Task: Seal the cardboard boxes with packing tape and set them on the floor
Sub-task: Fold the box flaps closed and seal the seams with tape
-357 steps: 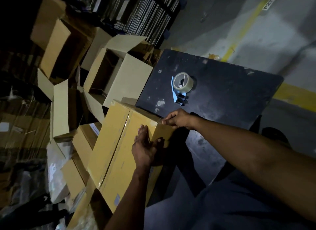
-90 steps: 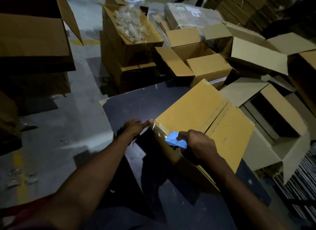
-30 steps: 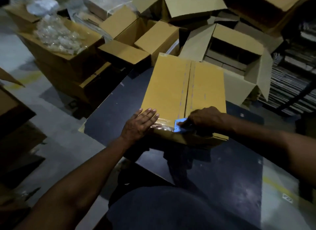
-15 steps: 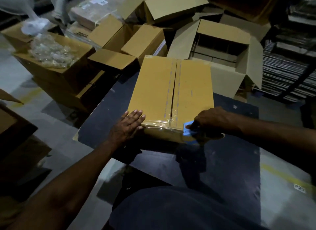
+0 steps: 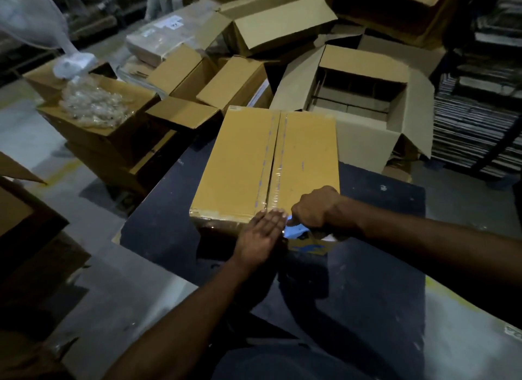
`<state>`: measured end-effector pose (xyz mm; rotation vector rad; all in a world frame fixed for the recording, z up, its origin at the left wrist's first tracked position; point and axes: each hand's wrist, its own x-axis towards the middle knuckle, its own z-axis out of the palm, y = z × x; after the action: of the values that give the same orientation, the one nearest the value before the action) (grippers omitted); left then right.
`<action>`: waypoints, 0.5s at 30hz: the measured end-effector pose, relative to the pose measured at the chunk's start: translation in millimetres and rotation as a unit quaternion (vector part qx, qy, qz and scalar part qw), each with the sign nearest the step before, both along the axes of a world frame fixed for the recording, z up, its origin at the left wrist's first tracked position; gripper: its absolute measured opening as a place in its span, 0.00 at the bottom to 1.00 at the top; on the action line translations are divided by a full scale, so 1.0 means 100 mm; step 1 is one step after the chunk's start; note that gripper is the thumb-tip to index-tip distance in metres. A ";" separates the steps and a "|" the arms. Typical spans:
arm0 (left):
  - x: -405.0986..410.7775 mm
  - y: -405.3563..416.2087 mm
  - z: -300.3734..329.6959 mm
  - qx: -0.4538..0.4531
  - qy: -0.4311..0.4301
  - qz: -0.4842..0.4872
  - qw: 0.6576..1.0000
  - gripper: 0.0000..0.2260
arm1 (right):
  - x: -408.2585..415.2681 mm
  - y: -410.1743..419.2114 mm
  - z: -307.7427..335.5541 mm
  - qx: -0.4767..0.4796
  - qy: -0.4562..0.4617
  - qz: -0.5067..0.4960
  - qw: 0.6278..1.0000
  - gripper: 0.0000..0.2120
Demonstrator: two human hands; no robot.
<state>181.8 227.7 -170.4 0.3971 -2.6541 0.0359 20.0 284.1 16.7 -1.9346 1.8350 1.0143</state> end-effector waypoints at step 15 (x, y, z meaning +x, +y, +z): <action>0.05 -0.08 -0.13 0.035 -0.026 -0.011 0.999 0.27 | -1.00 1.28 0.27 -0.070 -0.037 0.054 0.995 0.26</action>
<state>187.2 220.1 -183.0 0.3961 -2.7154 -0.0549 -79.7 411.7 43.8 -2.1427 1.8225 0.8516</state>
